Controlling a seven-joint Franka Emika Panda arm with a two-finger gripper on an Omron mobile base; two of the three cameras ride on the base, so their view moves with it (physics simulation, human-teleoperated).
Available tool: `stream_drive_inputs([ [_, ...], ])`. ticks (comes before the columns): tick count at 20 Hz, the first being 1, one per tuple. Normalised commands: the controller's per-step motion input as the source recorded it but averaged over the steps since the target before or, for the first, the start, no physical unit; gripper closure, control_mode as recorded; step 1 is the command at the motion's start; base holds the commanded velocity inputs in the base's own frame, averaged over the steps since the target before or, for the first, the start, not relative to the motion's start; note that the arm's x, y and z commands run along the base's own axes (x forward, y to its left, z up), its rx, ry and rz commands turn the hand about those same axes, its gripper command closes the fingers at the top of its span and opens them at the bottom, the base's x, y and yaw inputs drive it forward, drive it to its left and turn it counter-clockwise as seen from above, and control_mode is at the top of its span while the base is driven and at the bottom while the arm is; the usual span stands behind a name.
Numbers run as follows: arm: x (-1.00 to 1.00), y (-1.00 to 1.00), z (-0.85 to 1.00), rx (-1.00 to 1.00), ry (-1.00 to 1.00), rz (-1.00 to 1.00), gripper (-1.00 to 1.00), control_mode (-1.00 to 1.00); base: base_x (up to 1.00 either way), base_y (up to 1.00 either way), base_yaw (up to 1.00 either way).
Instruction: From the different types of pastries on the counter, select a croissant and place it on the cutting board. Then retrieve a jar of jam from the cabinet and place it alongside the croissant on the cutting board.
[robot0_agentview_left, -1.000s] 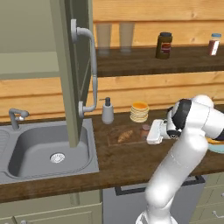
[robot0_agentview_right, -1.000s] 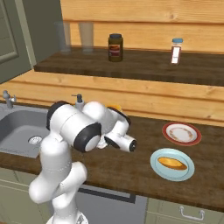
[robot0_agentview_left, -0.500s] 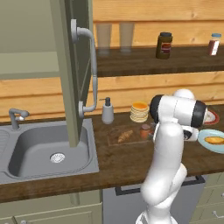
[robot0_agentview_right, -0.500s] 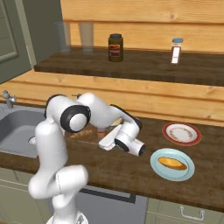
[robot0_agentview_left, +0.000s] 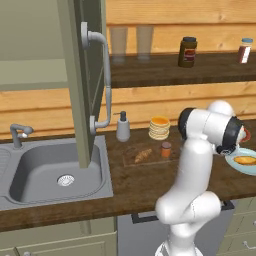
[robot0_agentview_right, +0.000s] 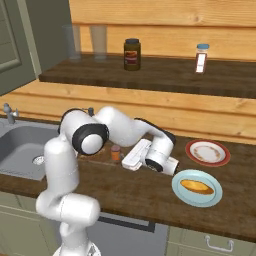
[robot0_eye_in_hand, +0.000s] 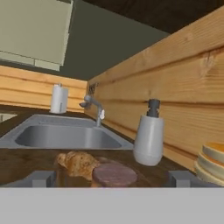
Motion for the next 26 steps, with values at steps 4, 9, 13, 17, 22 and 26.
stream_drive_inputs([
  [4,-0.71,0.49,0.44,-0.06,0.03,-0.05,-1.00,-1.00,0.00,0.00,0.00],
  [9,-0.61,0.42,0.50,-0.05,0.00,-0.09,-1.00,-1.00,0.00,0.00,0.00],
  [13,-0.46,0.13,0.66,-0.03,0.00,-0.11,-1.00,-1.00,0.00,0.00,0.00],
  [17,-0.43,0.00,0.69,-0.02,0.00,-0.11,-1.00,-1.00,0.00,0.00,0.00],
  [22,-0.48,0.00,0.76,-0.03,0.00,-0.08,-1.00,-1.00,0.00,0.00,0.00],
  [26,-0.57,0.00,0.75,-0.03,-0.01,-0.07,-1.00,-1.00,0.00,0.00,0.00],
])
